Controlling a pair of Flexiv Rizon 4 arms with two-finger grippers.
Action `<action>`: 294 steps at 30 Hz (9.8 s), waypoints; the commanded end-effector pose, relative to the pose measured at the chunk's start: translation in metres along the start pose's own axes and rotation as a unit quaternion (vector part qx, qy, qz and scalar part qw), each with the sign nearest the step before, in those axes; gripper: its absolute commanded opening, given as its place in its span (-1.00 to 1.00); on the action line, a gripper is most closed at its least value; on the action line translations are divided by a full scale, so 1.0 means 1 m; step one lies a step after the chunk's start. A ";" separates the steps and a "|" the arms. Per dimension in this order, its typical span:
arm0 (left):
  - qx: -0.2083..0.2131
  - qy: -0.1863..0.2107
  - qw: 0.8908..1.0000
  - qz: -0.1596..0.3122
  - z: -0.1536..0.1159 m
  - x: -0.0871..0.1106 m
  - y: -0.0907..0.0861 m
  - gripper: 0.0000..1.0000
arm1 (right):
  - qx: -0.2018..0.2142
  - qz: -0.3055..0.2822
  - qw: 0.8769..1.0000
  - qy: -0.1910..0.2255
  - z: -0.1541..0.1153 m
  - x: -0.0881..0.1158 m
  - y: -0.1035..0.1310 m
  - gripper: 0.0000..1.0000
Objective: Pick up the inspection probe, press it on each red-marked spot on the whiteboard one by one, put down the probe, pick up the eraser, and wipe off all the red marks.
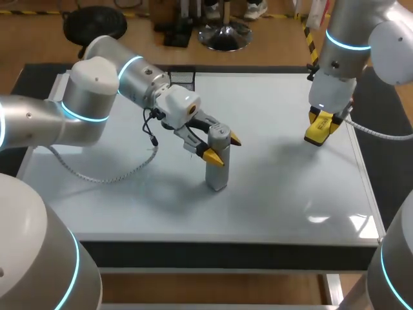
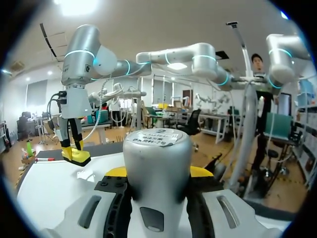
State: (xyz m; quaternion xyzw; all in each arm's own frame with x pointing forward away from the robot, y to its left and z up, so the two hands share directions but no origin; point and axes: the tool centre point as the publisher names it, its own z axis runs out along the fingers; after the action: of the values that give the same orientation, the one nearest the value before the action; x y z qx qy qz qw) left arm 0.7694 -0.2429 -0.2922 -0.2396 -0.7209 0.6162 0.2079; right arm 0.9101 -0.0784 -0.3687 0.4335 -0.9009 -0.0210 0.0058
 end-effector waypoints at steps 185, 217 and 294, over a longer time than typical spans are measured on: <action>-0.020 -0.083 0.996 -0.017 -0.317 -0.002 -0.015 -1.00 | 0.015 -0.333 0.942 0.030 0.041 -0.154 0.283 -1.00; -0.020 -0.083 0.996 -0.017 -0.317 -0.002 -0.015 -1.00 | -0.002 -0.308 0.950 0.044 0.063 -0.140 0.258 -1.00; -0.020 -0.083 0.996 -0.017 -0.317 -0.002 -0.015 -1.00 | 0.006 -0.284 0.959 0.022 0.010 -0.229 0.045 -1.00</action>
State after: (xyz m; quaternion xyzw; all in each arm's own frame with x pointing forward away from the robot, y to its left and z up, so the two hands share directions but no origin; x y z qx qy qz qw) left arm 0.9602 0.0050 -0.2302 -0.1795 -0.7506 0.6168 0.1547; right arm 0.9895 0.1227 -0.3685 0.6699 -0.7424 0.0048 -0.0113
